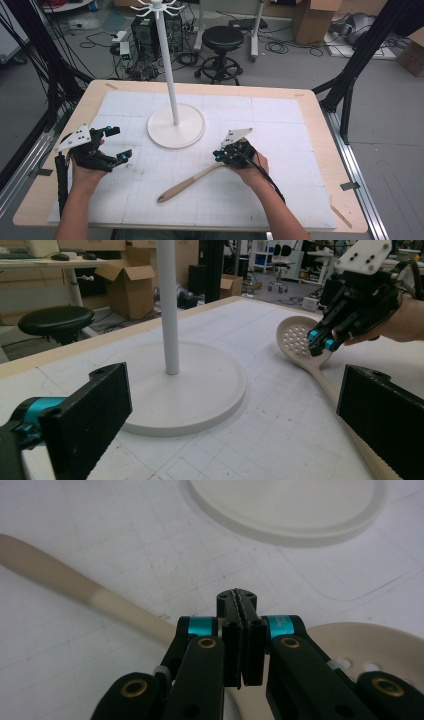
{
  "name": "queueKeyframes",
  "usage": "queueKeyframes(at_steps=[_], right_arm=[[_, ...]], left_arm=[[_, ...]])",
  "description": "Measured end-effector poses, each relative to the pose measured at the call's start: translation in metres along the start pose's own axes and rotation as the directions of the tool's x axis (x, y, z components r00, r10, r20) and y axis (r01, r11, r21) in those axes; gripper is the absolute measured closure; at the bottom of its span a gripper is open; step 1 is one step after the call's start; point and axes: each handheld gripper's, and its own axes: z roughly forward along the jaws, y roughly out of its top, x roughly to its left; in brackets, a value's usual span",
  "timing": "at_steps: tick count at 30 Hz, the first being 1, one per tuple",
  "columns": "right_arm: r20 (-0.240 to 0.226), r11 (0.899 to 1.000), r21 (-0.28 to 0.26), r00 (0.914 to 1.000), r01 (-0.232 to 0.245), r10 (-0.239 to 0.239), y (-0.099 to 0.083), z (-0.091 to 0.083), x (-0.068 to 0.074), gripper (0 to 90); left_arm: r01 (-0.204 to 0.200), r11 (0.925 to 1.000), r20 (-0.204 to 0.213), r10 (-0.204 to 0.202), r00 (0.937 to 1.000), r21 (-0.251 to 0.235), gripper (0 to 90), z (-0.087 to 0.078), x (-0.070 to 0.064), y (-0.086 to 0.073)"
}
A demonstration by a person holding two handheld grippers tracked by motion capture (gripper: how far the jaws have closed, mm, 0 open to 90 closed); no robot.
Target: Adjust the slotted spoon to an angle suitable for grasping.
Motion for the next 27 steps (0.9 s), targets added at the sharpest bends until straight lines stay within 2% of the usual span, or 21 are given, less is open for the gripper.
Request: queueKeyframes(at_steps=[6,7,8,12,18,19,21,24,27], right_arm=[[0.046,0.998,0.066,0.9990,-0.004,0.001,0.002,0.013,-0.002,90.0],[0.057,0.998,0.068,0.9983,-0.012,0.008,0.002,0.013,-0.003,90.0],[0.072,0.998,0.050,0.9966,-0.044,0.040,0.001,0.009,-0.006,90.0],[0.083,0.998,0.029,0.9948,-0.060,0.058,0.000,0.003,-0.009,90.0],[0.120,0.996,0.072,0.9918,-0.054,0.045,-0.004,0.000,-0.011,90.0],[0.145,0.995,0.072,0.9879,-0.067,0.056,-0.008,-0.005,-0.013,90.0],[0.153,0.994,0.071,0.9856,-0.082,0.071,-0.010,-0.008,-0.016,90.0],[0.204,0.987,0.121,0.9757,-0.106,0.080,-0.020,-0.011,-0.019,90.0],[0.202,0.986,0.101,0.9734,-0.131,0.109,-0.027,-0.018,-0.022,90.0]], left_arm=[[0.001,1.0000,0.003,-0.001,1.0000,0.004,1.7,0.001,0.000,0.000],[0.000,1.0000,0.001,0.000,1.0000,0.005,1.7,0.001,0.000,0.000],[0.001,1.0000,0.003,-0.001,1.0000,0.004,1.7,0.001,0.000,0.000],[-0.003,1.0000,-0.001,0.003,1.0000,0.006,1.7,0.000,0.001,-0.001],[-0.006,1.0000,0.000,0.006,1.0000,0.007,1.7,0.000,0.000,0.000],[-0.007,1.0000,-0.001,0.007,1.0000,0.004,1.7,-0.001,0.000,0.000],[-0.005,1.0000,-0.003,0.005,1.0000,0.005,1.7,-0.001,0.001,0.000],[-0.006,0.9999,-0.001,0.006,1.0000,0.010,1.7,0.000,0.001,-0.001],[-0.008,0.9999,0.003,0.008,1.0000,0.010,1.7,0.001,0.000,0.000]])
